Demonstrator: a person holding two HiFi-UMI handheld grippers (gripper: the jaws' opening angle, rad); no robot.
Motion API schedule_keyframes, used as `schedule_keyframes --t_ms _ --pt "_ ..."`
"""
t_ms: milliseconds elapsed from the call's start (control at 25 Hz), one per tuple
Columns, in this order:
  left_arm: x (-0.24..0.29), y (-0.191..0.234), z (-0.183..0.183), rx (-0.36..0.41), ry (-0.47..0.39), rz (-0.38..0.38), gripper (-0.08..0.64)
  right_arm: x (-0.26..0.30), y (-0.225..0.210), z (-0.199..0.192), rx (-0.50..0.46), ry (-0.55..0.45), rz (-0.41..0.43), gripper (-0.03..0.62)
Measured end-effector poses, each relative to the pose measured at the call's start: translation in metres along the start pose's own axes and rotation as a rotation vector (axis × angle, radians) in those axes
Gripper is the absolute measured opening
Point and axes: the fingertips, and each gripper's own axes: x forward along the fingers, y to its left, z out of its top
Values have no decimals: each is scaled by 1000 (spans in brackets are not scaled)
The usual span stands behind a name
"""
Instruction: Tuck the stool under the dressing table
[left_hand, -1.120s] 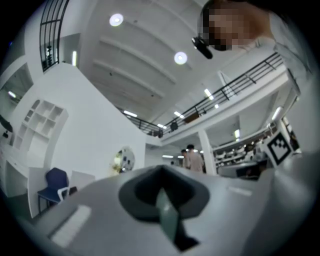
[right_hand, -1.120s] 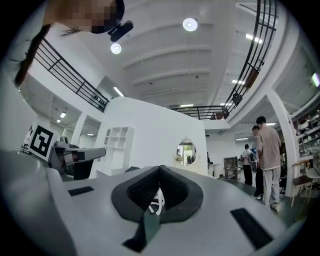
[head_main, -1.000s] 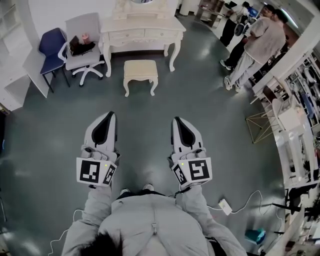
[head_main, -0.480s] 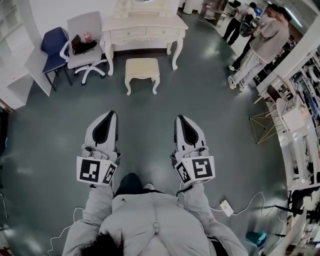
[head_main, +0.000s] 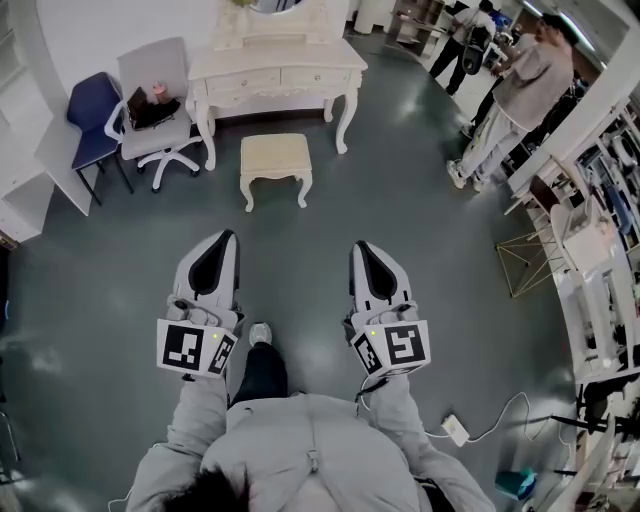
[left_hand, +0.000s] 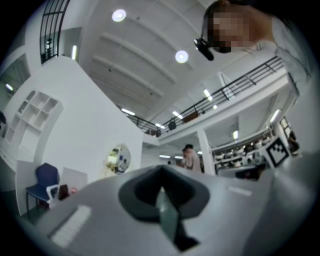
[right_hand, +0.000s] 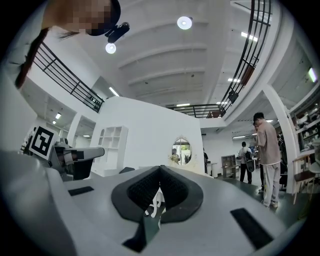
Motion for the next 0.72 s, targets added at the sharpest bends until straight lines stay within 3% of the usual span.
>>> schedule_keyframes --t_ms 400,720 --pt "109 99 -9 12 -36 -28 8 140 -26 4 -10 -44 -35 2" --pt "157 174 -25 17 -30 -32 8 227 -26 -7 10 -53 -53 2"
